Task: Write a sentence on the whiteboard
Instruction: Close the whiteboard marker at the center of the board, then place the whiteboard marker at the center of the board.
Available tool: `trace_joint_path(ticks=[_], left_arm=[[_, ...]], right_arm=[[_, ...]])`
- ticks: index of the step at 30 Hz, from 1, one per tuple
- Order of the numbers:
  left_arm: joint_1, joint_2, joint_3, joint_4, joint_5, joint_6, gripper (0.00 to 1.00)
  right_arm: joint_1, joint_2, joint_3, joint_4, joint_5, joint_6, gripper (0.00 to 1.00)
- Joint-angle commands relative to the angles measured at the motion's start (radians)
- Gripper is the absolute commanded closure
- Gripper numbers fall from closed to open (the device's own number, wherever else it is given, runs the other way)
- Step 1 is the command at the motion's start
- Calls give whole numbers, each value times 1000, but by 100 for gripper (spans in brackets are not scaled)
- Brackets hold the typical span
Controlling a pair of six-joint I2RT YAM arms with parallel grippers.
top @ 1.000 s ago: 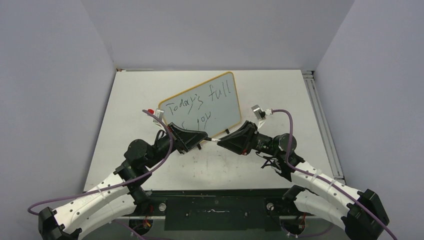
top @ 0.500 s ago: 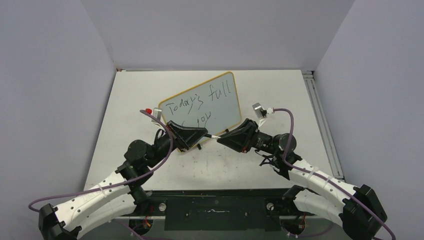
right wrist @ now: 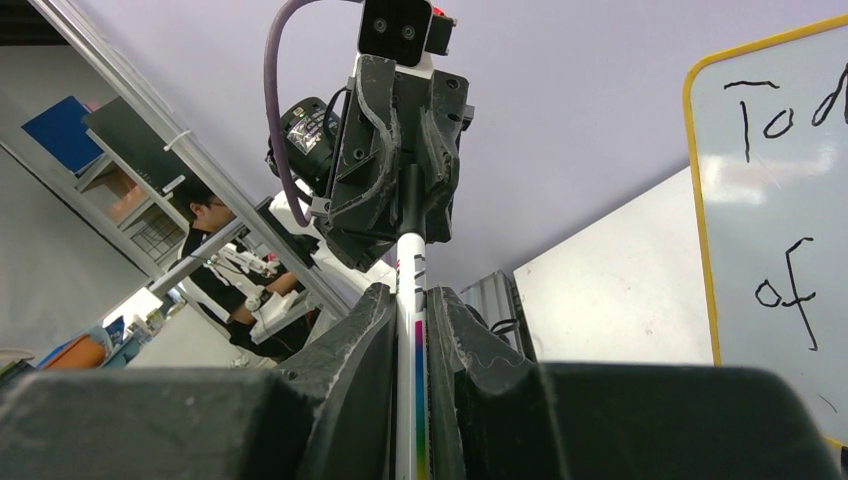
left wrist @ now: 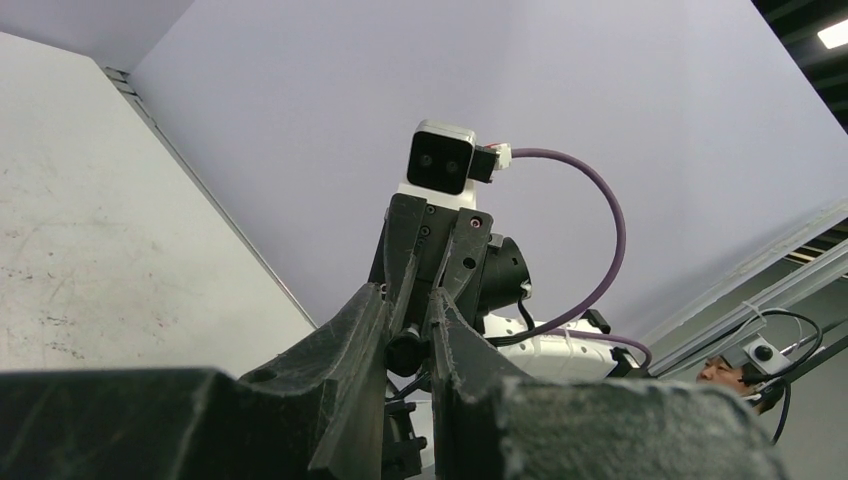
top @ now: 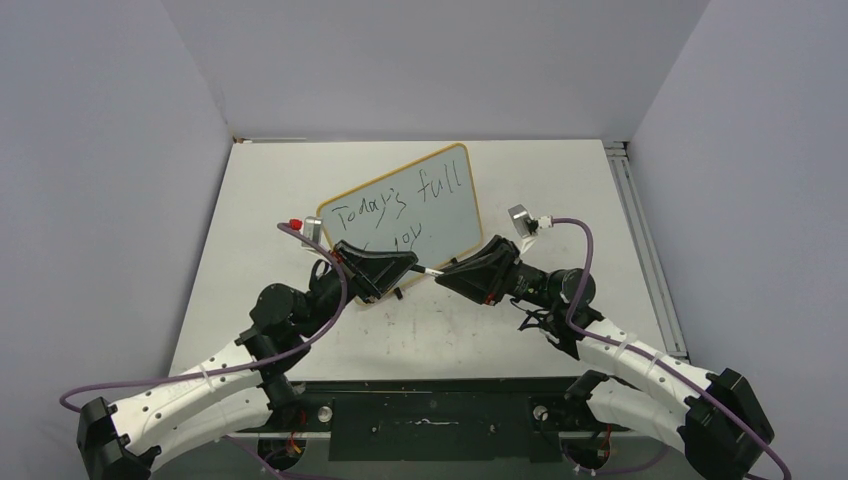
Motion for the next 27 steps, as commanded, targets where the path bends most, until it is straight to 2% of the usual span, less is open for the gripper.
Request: trace_joint_path(ticks=[1, 13, 17, 19, 22, 24, 27], left_arm=[[-82, 63, -15, -61, 161, -1, 100], [-125, 103, -26, -40, 148, 3, 100], [-79, 74, -11, -124, 141, 36, 99], [-24, 62, 14, -209, 165, 73, 86], [86, 39, 67, -332, 224, 139, 55], [154, 19, 102, -408, 252, 184, 42], [235, -1, 156, -524, 286, 255, 25]], right_arm=[[21, 28, 39, 27, 55, -12, 95], [29, 52, 47, 66, 79, -4, 95], [22, 20, 47, -60, 91, -60, 95], [14, -38, 53, -228, 131, -119, 95], [10, -119, 69, -515, 228, -233, 95], [8, -157, 78, -690, 300, -299, 95], [7, -167, 68, -862, 365, -352, 95]])
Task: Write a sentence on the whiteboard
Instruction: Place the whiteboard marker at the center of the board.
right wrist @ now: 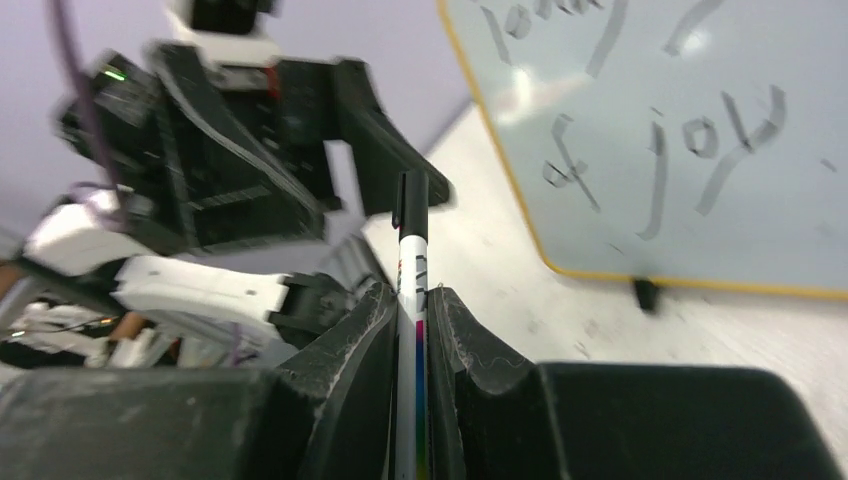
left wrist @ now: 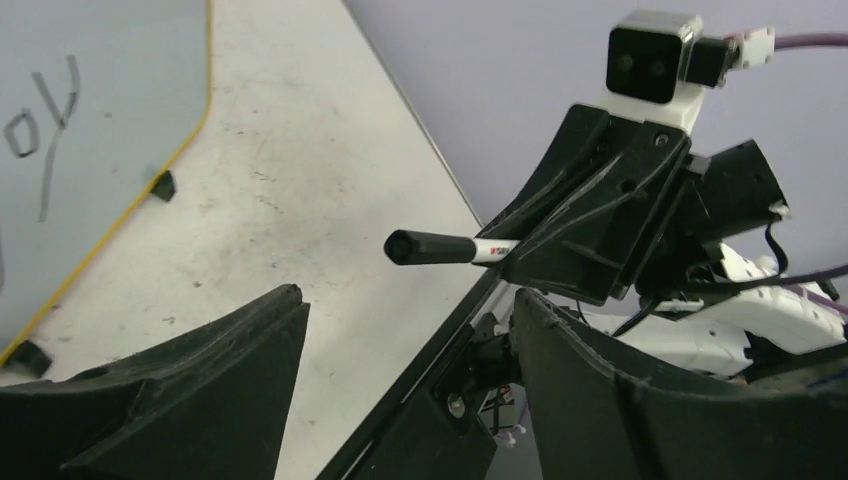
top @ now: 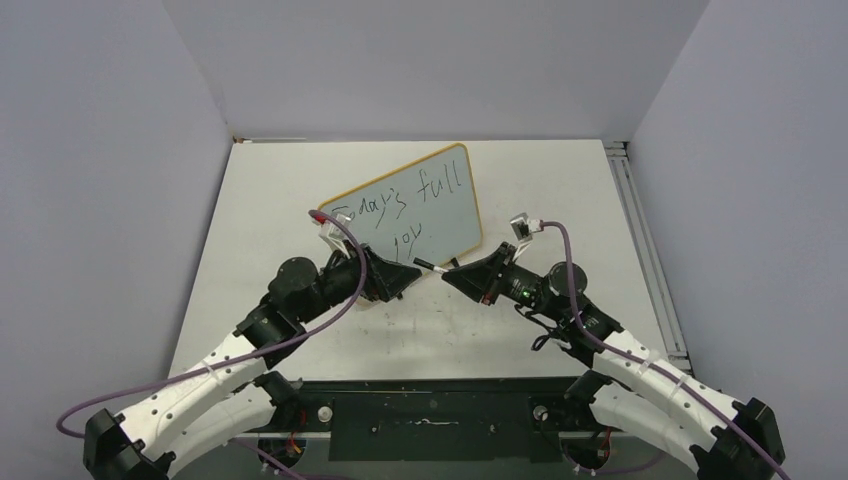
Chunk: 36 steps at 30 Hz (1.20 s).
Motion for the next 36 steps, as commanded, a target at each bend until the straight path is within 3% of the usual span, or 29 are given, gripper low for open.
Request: trace_joint_path(ticks=[1, 5, 11, 20, 26, 33, 36], left_arm=[[114, -40, 135, -250, 127, 153, 22], [191, -23, 174, -373, 143, 277, 14], [361, -9, 189, -435, 228, 397, 14], [513, -78, 226, -516, 195, 489, 14], [535, -183, 195, -541, -3, 544, 3], [543, -203, 190, -618, -233, 612, 0], [543, -217, 181, -644, -334, 621, 4]], right_arm=[[-2, -18, 28, -378, 159, -157, 95], [-3, 61, 3, -426, 151, -192, 95], [-1, 257, 15, -385, 42, -209, 95], [-17, 452, 16, -352, 34, -220, 93], [-50, 506, 22, -387, 112, -228, 77], [-81, 480, 53, -497, 253, -258, 34], [-109, 435, 72, -554, 319, -276, 17]])
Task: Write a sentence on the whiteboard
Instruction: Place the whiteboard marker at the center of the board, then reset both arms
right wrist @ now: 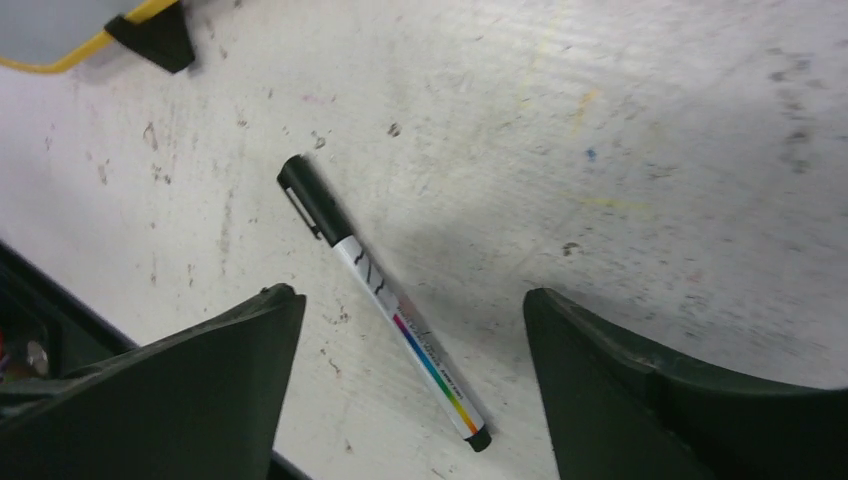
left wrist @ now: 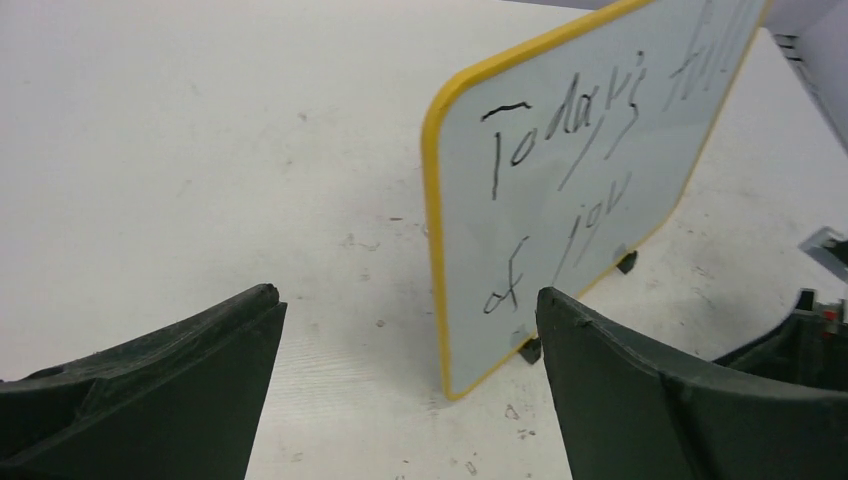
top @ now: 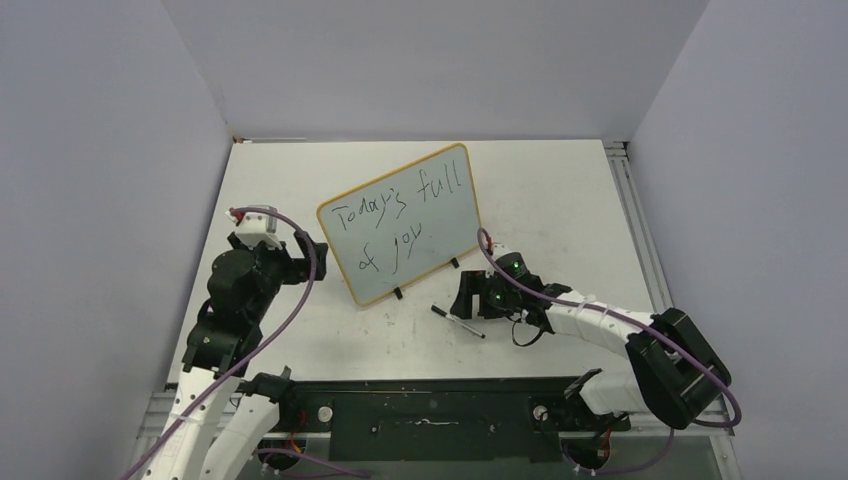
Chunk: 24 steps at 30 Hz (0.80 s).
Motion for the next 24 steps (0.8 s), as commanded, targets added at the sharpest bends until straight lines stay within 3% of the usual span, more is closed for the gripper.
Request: trace_joint_path(ticks=[1, 3, 6, 12, 18, 24], left_arm=[[9, -26, 1, -47, -215, 43, 4], [7, -47, -12, -53, -286, 37, 4], [7, -85, -19, -59, -379, 29, 4], [7, -148, -9, -53, -466, 1, 4], [8, -186, -19, -40, -474, 4, 4], [9, -213, -24, -33, -464, 11, 4]], right_arm=[[-45, -80, 62, -95, 160, -47, 11], [-61, -131, 87, -146, 235, -59, 1], [-76, -211, 122, -198, 382, -80, 10], [-83, -432, 110, -108, 629, -199, 10], [-83, -609, 62, 63, 662, -376, 10], [-82, -655, 48, 73, 678, -389, 10]])
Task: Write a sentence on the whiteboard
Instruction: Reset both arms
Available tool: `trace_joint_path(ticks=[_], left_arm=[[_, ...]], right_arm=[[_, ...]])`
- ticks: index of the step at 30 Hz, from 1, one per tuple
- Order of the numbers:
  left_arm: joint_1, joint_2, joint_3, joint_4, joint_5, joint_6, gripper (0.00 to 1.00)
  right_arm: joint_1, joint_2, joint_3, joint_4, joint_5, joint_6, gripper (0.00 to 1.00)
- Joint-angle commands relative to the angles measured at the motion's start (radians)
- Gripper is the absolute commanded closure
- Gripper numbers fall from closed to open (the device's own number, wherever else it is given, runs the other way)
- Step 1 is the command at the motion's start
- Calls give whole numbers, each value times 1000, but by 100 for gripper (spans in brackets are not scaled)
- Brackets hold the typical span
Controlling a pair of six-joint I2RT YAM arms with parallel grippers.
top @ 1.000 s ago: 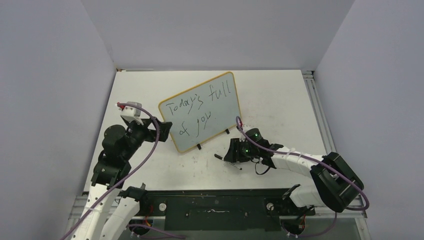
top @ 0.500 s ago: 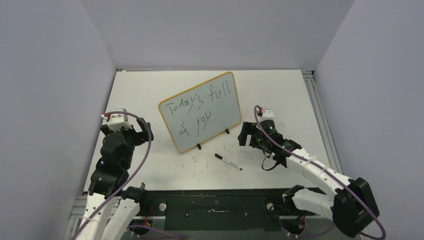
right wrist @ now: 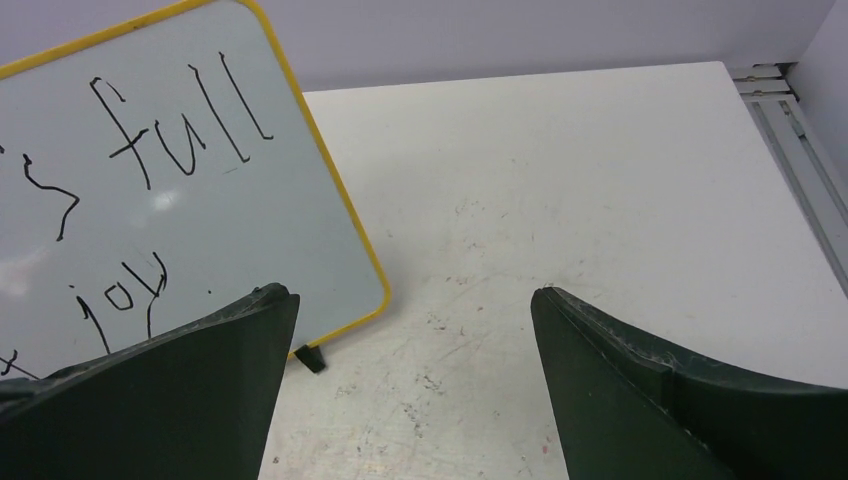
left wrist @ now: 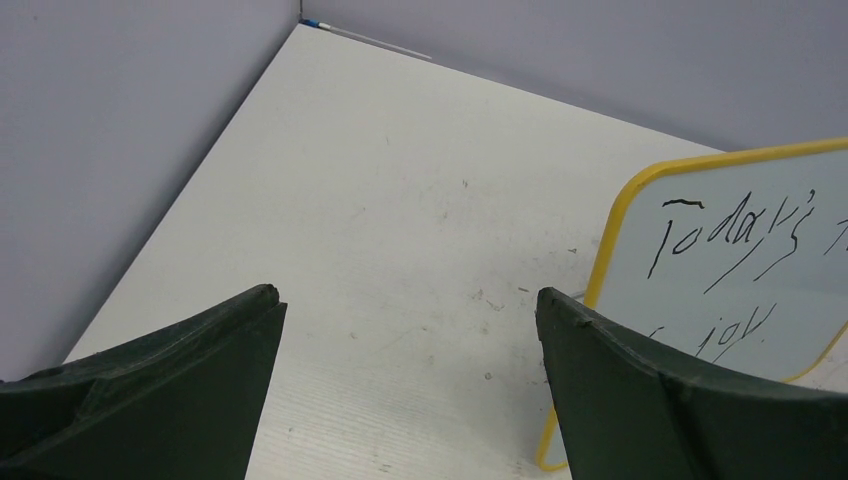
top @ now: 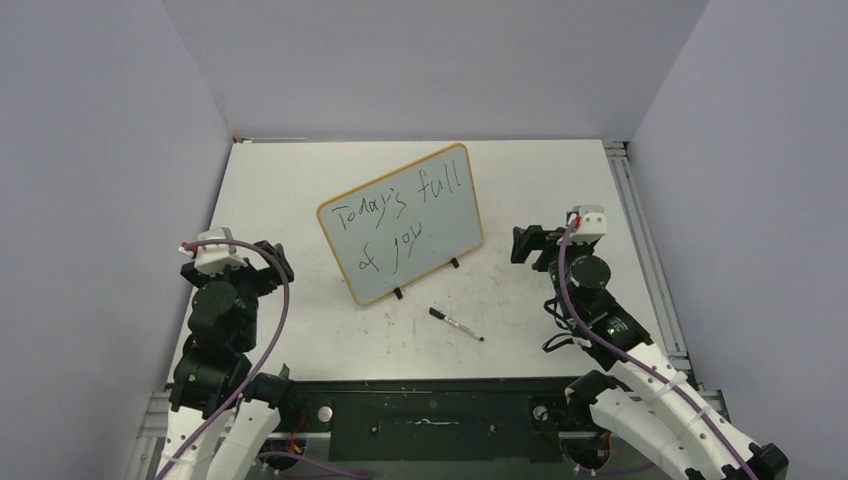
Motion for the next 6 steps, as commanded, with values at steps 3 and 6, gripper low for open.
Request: trace_joint_path(ticks=[3, 6], left_arm=[[7, -28, 12, 33, 10, 17, 4], [8, -31, 16, 37, -6, 20, 4]], right_arm=[[-5, -22, -18, 52, 45, -49, 10], [-5, -29, -11, 42, 51, -45, 10]])
